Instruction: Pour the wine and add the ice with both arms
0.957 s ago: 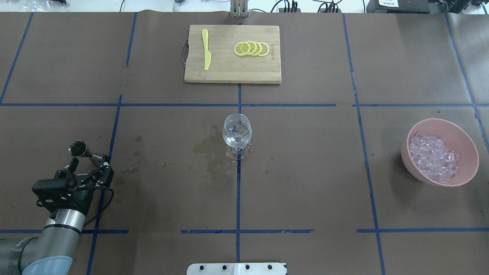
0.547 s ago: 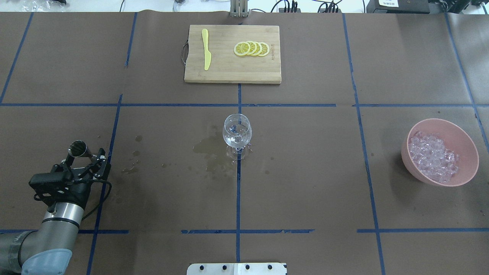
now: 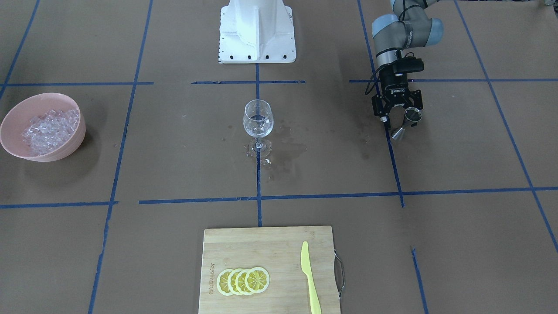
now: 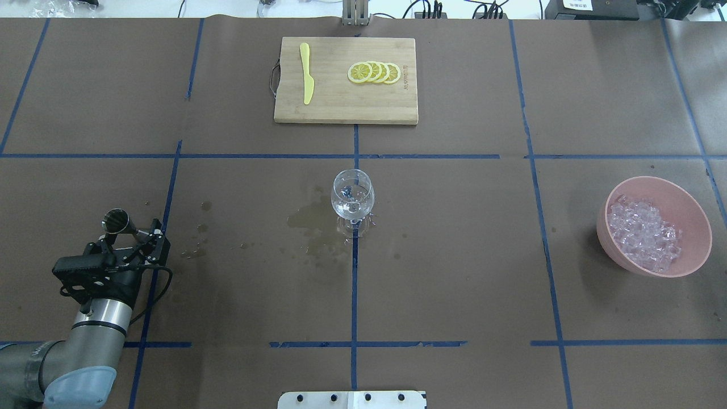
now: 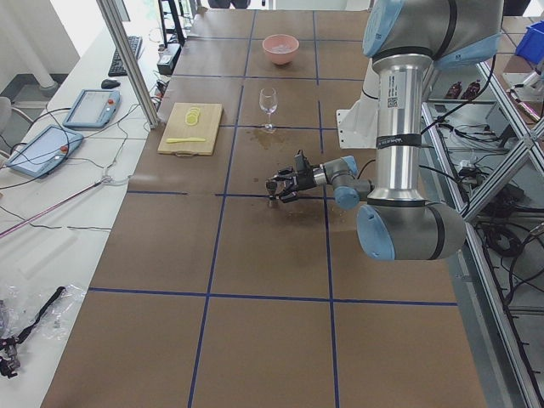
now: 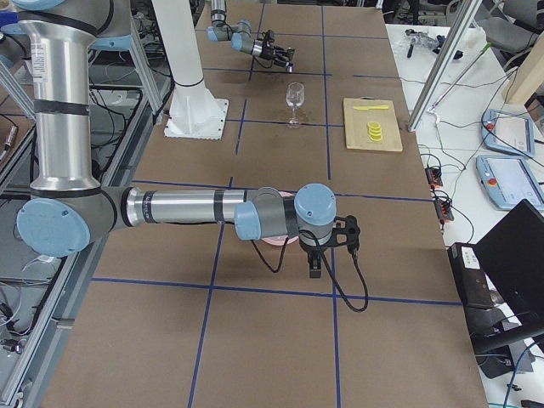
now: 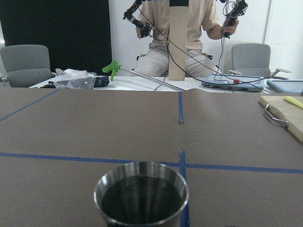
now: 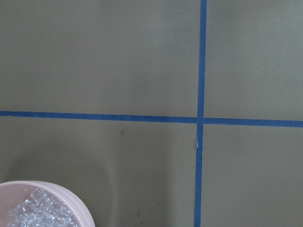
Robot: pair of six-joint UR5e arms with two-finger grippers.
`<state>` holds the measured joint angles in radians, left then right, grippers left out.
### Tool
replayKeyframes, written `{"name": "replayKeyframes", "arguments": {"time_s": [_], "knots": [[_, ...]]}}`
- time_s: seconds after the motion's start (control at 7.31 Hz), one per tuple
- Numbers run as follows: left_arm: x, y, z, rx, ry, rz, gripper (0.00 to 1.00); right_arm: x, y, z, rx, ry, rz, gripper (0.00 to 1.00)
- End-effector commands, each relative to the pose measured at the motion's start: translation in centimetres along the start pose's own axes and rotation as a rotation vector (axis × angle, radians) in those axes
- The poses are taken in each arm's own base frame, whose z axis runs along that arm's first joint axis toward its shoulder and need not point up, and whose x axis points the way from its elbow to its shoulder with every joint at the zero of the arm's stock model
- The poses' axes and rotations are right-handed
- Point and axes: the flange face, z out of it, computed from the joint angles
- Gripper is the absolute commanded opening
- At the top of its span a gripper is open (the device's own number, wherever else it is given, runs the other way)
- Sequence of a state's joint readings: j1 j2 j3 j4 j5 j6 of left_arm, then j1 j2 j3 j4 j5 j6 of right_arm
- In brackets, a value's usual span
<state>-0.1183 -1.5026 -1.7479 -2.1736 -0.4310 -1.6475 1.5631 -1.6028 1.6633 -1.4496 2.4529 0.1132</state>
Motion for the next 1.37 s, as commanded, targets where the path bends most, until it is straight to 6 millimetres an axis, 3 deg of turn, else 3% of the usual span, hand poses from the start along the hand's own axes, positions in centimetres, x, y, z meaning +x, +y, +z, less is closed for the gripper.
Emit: {"name": "replayKeyframes", "arguments": {"time_s": [0.0, 0.27, 0.68, 0.82, 0.96, 1.23], "knots": [[-0.23, 0.05, 0.40, 0.004, -0.007, 0.003, 0.82, -0.29, 0.03, -0.22, 0.004, -0.002, -0.005, 1.00], [-0.41, 0.01, 0.55, 0.006, -0.011, 0.005, 0.76, -0.41, 0.01, -0.32, 0.006, -0.002, -0.007, 1.00], [-1.01, 0.75, 0.90, 0.004, -0.019, 0.023, 0.74, -0.44, 0.27, -0.36, 0.006, -0.004, -0.007, 1.00], [-1.00, 0.74, 0.89, 0.004, -0.019, 0.022, 0.68, -0.62, 0.25, -0.49, 0.008, -0.005, -0.010, 1.00], [-0.99, 0.72, 0.89, 0.004, -0.018, 0.019, 0.58, -0.72, 0.24, -0.58, 0.009, -0.006, -0.011, 1.00], [-0.92, 0.62, 0.83, 0.003, -0.015, 0.007, 0.25, -0.72, 0.24, -0.58, 0.009, -0.006, -0.011, 1.00]]}}
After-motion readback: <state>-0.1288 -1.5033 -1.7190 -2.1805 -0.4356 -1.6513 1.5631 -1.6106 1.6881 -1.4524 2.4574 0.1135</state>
